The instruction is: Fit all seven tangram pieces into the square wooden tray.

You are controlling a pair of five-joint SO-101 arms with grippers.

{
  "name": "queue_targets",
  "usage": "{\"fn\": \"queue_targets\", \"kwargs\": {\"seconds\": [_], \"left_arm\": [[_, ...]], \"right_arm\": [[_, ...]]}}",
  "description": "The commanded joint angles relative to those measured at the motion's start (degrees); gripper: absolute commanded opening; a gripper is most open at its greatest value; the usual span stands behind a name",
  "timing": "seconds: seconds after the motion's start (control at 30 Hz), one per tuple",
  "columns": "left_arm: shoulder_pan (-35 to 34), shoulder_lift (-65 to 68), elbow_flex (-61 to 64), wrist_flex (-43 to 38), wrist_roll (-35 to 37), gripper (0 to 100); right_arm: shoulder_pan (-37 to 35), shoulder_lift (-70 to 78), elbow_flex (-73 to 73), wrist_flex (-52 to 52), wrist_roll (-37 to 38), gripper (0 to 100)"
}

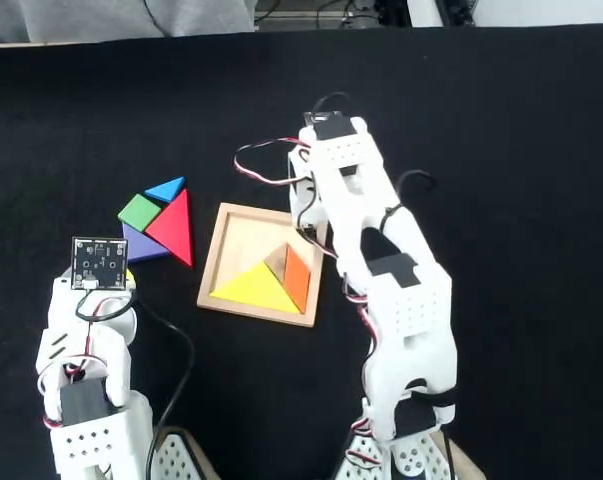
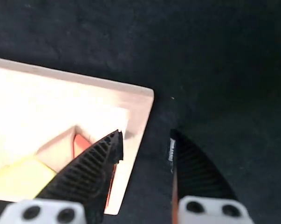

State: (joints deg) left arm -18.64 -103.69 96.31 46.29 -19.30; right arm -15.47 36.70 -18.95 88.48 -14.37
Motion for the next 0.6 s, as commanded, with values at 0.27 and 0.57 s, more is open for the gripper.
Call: {"fn": "queue_targets", "kwargs": {"seconds": [0.27, 0.57], "left_arm": [[0.22, -0.44, 1.1, -0.35, -0.09, 8], [0.22, -0.44, 1.1, -0.35, -0.09, 8]], "right_arm": [[-0.7, 0.4, -2.07, -1.58, -0.79, 11.5], [-0.7, 2.59, -2.77, -1.85, -0.35, 1.8]]}}
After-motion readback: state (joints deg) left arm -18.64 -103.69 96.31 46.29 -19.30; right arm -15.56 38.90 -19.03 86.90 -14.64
